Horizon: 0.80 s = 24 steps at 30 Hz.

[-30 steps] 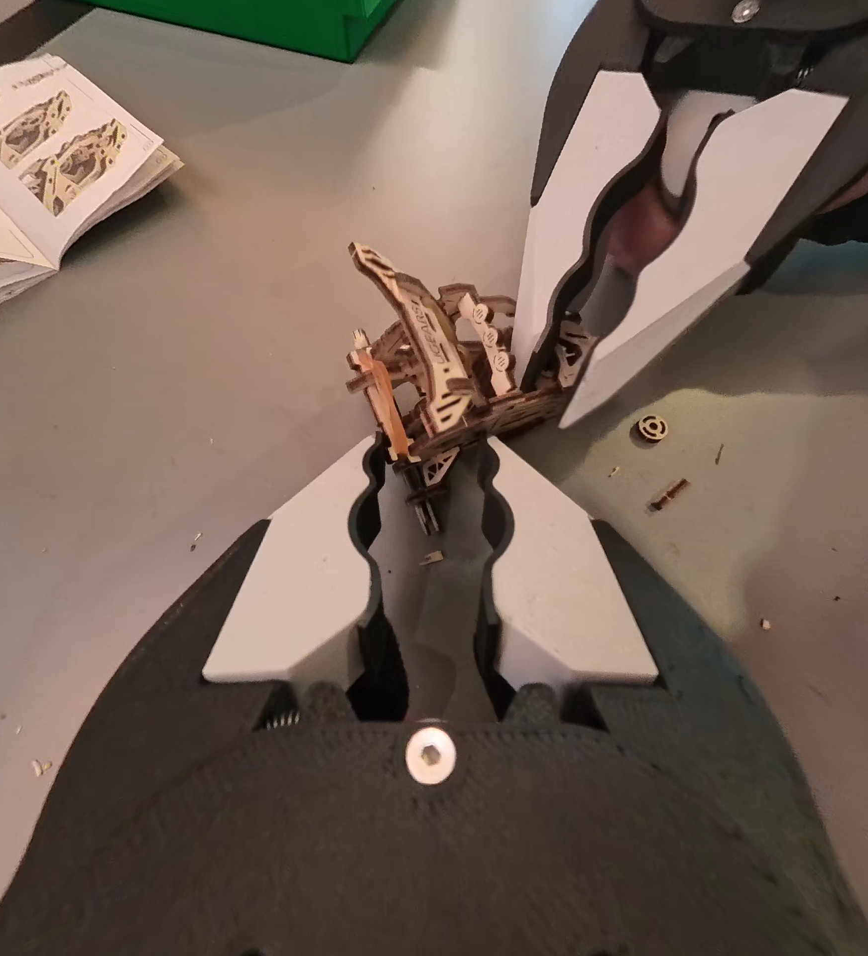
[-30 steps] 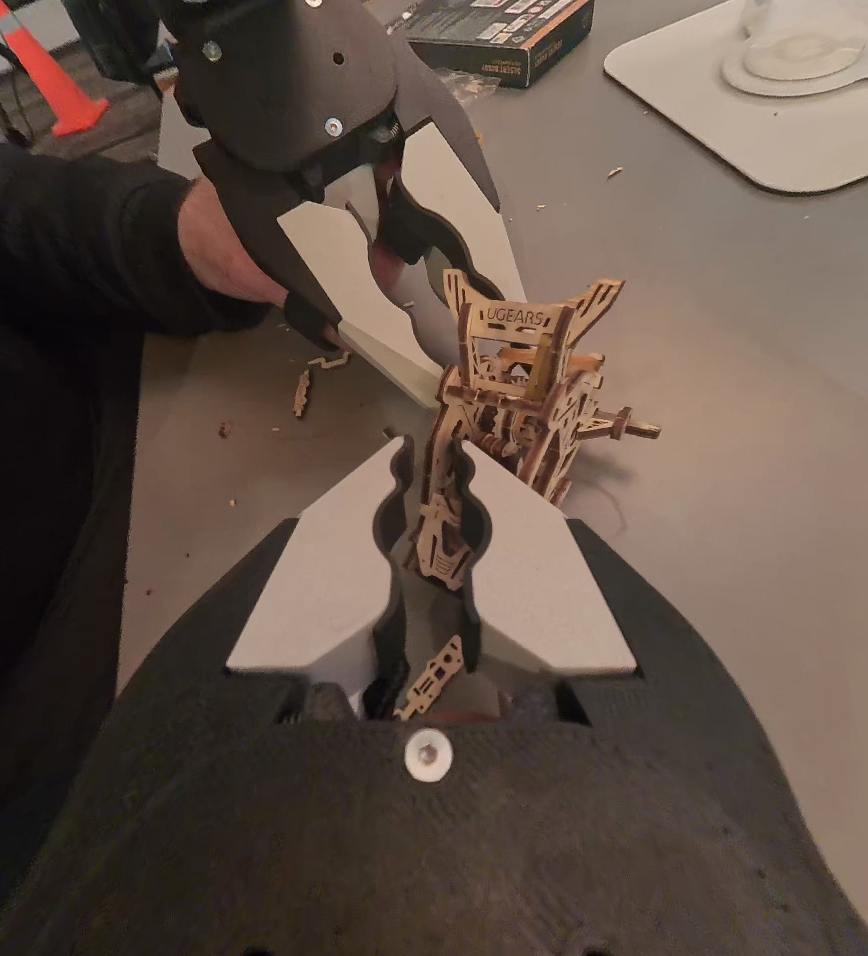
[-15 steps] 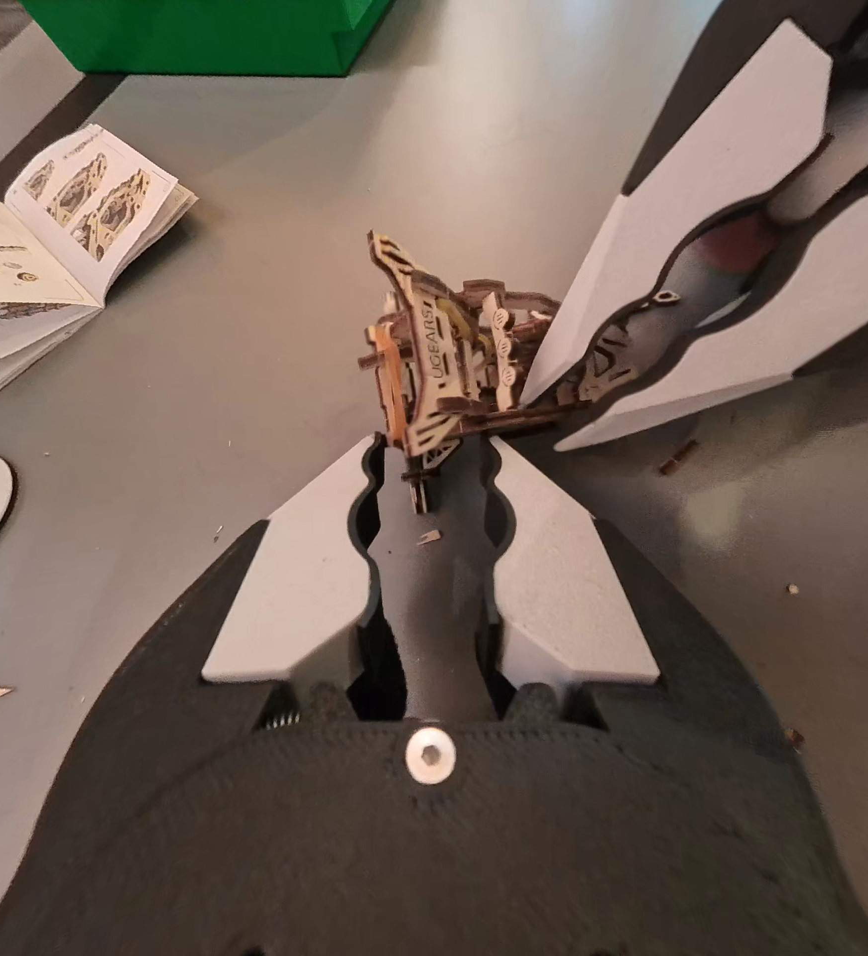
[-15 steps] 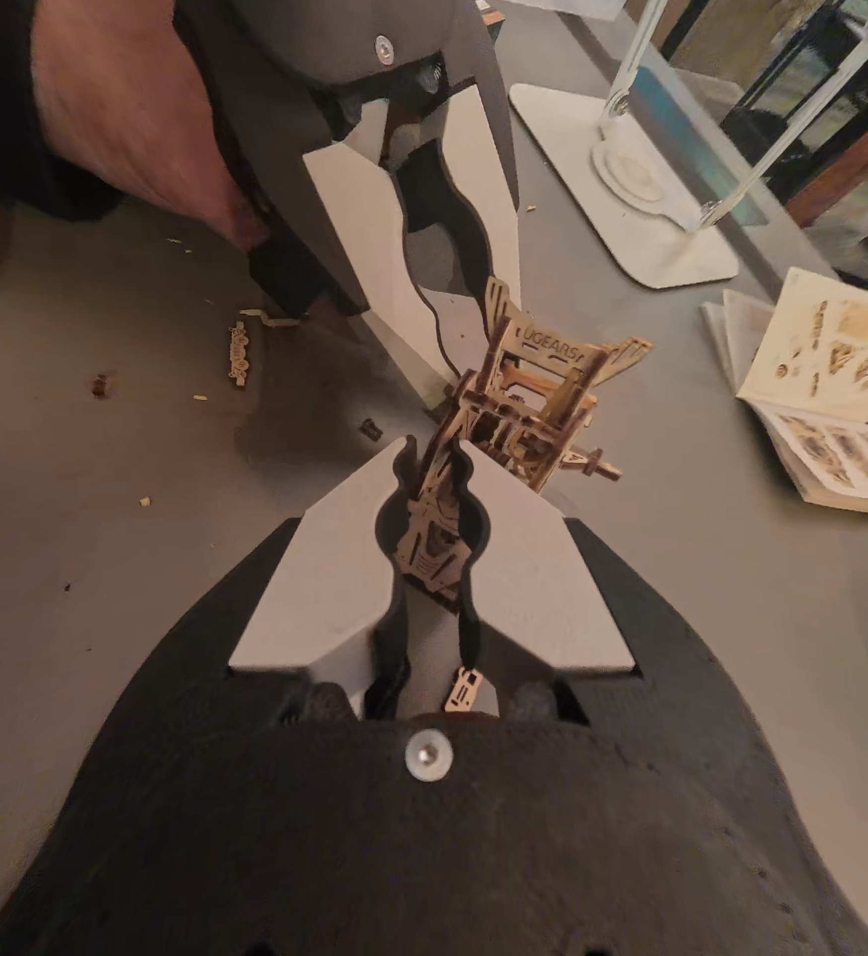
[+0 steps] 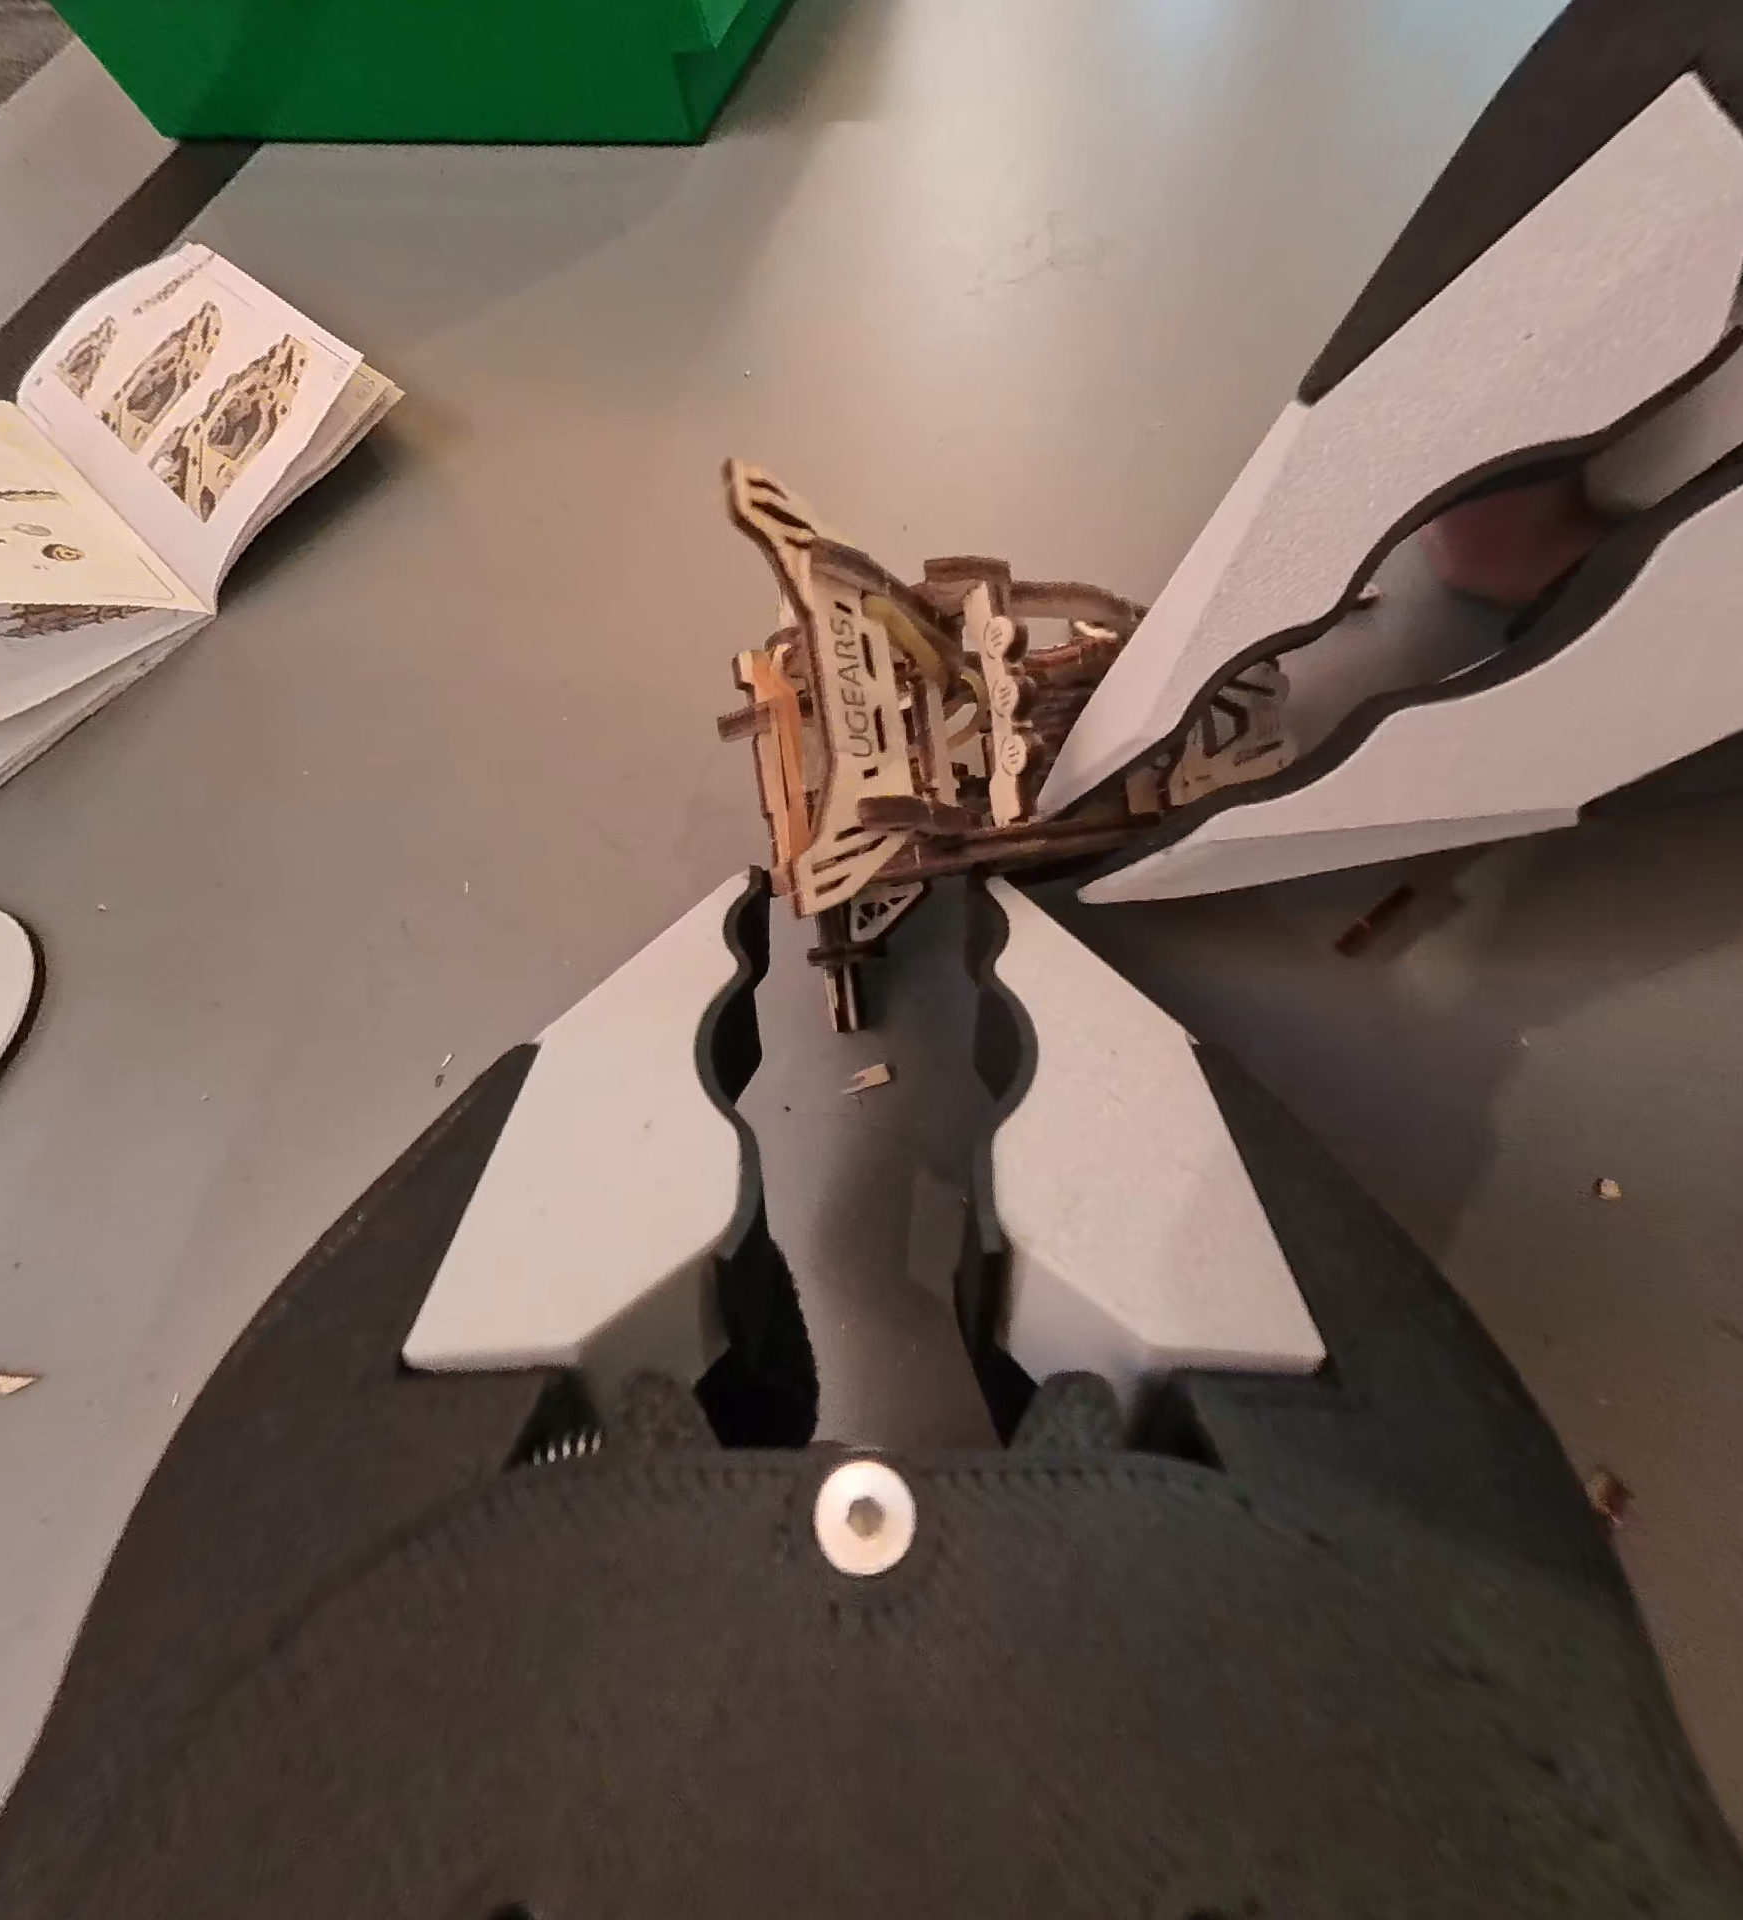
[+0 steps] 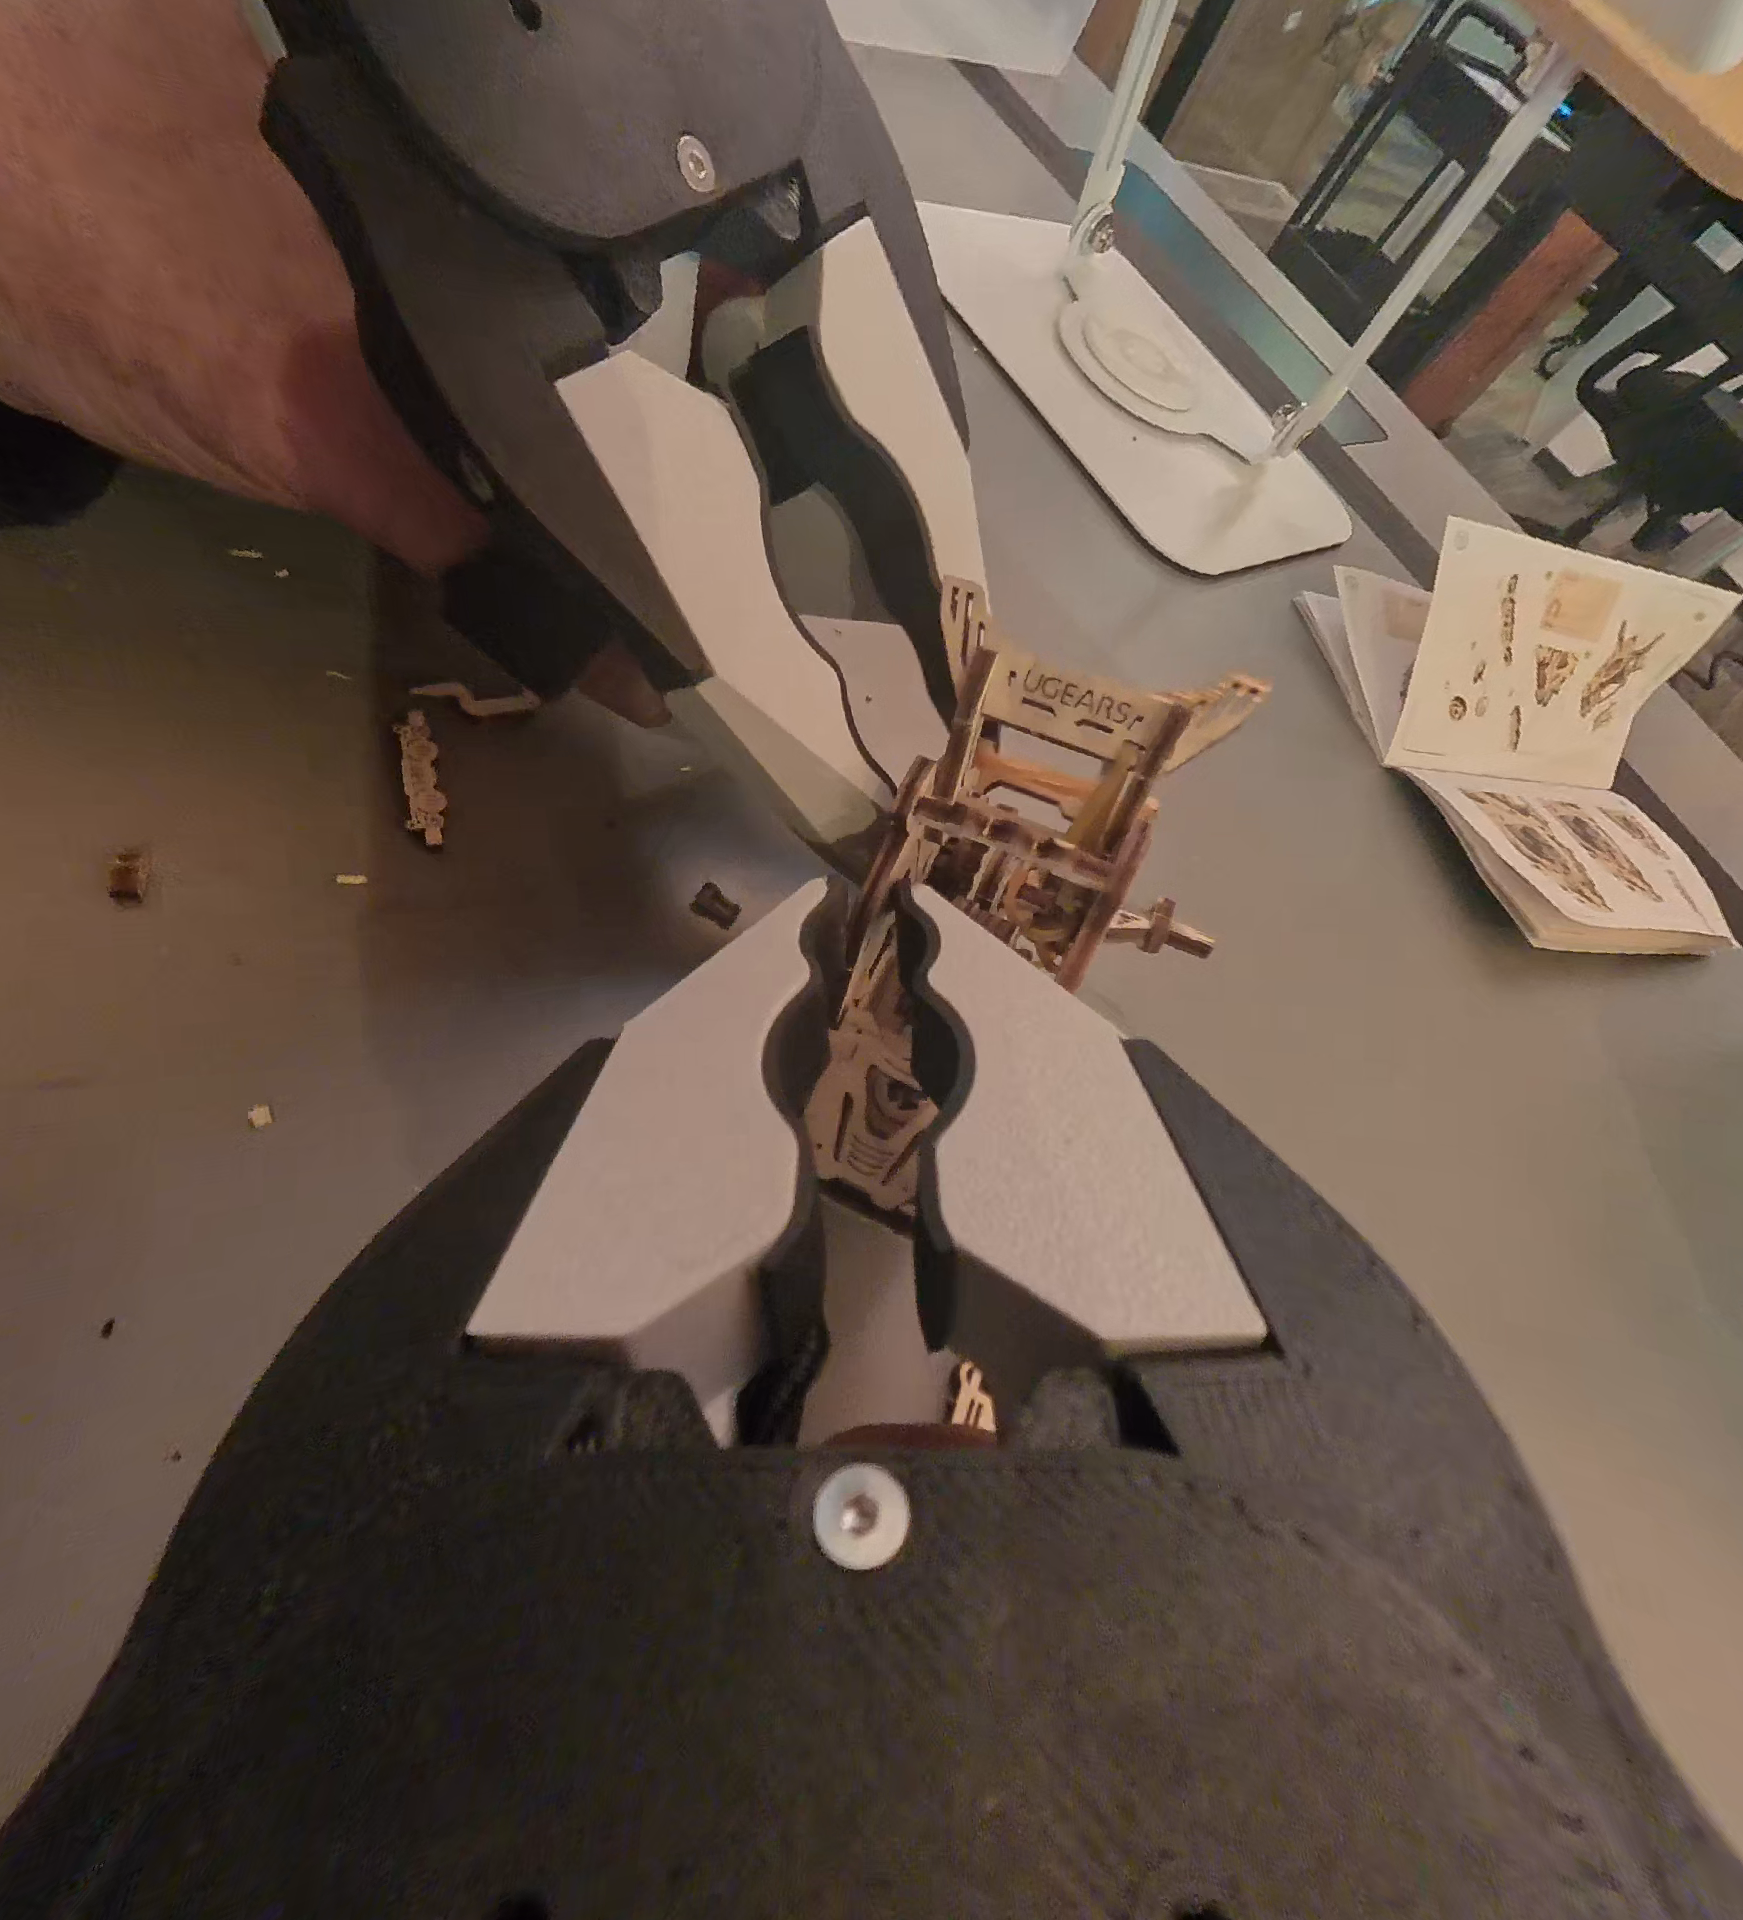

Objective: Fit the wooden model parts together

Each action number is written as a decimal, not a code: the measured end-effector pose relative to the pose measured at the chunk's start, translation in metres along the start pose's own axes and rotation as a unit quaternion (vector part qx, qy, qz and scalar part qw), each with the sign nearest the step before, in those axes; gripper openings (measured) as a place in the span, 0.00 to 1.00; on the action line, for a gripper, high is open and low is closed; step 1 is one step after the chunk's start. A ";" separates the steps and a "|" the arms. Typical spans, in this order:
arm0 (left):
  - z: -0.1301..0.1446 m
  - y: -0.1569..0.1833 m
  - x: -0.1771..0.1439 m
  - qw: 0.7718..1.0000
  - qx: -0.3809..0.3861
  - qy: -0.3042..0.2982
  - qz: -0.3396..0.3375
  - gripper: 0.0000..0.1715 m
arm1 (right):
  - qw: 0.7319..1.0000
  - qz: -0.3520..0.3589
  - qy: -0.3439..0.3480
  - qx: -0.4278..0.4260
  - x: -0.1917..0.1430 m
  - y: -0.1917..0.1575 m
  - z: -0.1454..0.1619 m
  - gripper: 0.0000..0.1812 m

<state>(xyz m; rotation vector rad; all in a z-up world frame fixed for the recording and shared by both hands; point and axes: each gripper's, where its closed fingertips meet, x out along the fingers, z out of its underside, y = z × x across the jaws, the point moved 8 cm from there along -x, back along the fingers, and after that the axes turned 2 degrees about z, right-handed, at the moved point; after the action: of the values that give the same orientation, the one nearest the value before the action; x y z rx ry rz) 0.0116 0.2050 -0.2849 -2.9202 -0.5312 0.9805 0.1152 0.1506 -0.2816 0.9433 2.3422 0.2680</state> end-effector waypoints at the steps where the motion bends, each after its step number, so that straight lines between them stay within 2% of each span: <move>1: 0.000 0.000 0.000 1.000 0.003 -0.003 -0.003 0.20 | 1.000 -0.002 -0.003 -0.004 0.001 -0.001 0.000 0.03; 8: 0.000 0.000 0.001 1.000 0.008 -0.007 -0.006 0.20 | 0.999 -0.040 -0.007 0.026 0.002 0.004 0.001 0.03; 18: 0.001 -0.001 0.001 0.999 0.017 -0.011 -0.027 0.17 | 0.997 -0.070 -0.022 0.016 0.005 0.007 -0.002 0.02; 24: 0.000 0.000 0.003 1.000 0.017 -0.005 -0.023 0.18 | 0.995 -0.079 -0.014 0.064 0.001 0.012 0.000 0.06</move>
<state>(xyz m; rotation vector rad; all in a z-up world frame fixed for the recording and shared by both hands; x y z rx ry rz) 0.0137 0.2061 -0.2860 -2.8606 -0.5749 0.9900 0.1215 0.1601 -0.2771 0.8100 2.4154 0.0418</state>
